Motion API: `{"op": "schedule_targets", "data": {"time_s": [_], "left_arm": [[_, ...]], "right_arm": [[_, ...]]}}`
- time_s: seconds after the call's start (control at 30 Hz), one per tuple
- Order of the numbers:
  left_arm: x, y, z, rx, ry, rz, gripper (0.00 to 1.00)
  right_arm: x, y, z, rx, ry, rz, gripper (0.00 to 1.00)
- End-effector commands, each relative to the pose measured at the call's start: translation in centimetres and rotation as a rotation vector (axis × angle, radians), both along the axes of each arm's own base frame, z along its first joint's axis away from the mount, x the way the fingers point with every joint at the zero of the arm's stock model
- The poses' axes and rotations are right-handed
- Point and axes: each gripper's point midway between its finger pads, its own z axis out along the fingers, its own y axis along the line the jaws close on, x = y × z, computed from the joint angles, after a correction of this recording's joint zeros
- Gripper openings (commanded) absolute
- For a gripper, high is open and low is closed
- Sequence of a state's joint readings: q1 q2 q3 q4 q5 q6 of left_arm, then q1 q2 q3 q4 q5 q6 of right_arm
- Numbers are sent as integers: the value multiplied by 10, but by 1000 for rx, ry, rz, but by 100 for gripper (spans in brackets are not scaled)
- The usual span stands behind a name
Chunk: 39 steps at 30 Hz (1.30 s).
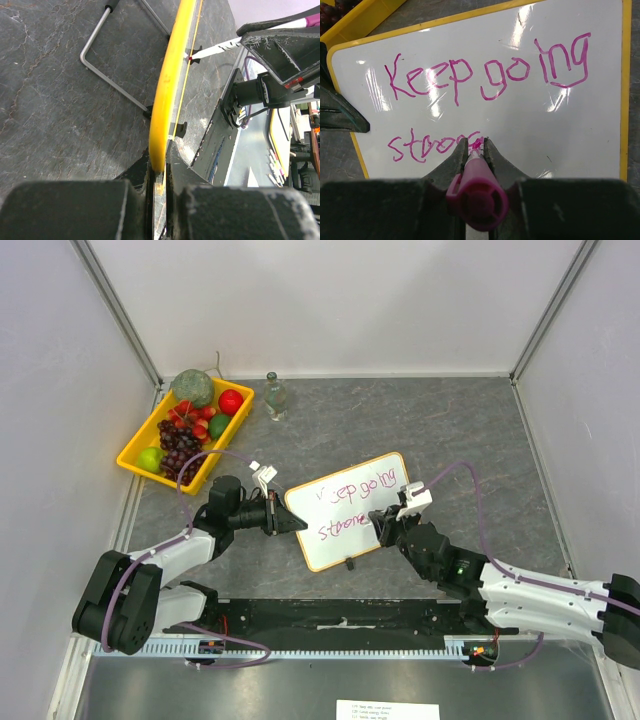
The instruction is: Write a sentence on the whiteboard
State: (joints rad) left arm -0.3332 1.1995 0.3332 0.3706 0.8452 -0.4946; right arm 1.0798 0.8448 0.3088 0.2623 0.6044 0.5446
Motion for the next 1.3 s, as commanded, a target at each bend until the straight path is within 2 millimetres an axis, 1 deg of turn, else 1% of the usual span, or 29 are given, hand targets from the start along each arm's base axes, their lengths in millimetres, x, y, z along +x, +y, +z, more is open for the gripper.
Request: {"op": "schedule_targets", "data": {"time_s": [0.0,0.3,0.53,0.63,0.8,0.93,1.0,1.1,1.23,1.27], "left_arm": [[30,18,-14,99,-87,141,2],[30,18,-14,100,-88,142,2],[31,18,-14,100,-91,143,2],[31,18,-14,99,-90,144,2],[31,18,-14,99,-89,142,2],[30,18,-15,99,-87,138,2],[30,17,-14,98,-88,138,2],[30,17,-14,97,-87,137,2],[31,18,-12,97,-100,142,2],[31,18,-12,96,-102,142,2]], "right_arm": [[-7,-18,-36,-128,80,-21,0],[-12,-20,-40,-130,97,-4,0],[-14,-9,-33,-87,93,43,0],[-15,-5,-35,-69,95,49,0],[-11,2,-27,-5,80,42,0],[-5,-1,-14,52,54,-6,0],[-4,-1,-3,84,36,-13,0],[-7,-3,17,135,13,2,0],[-18,-5,49,230,-27,59,0],[-19,-5,52,238,-28,67,0]]}}
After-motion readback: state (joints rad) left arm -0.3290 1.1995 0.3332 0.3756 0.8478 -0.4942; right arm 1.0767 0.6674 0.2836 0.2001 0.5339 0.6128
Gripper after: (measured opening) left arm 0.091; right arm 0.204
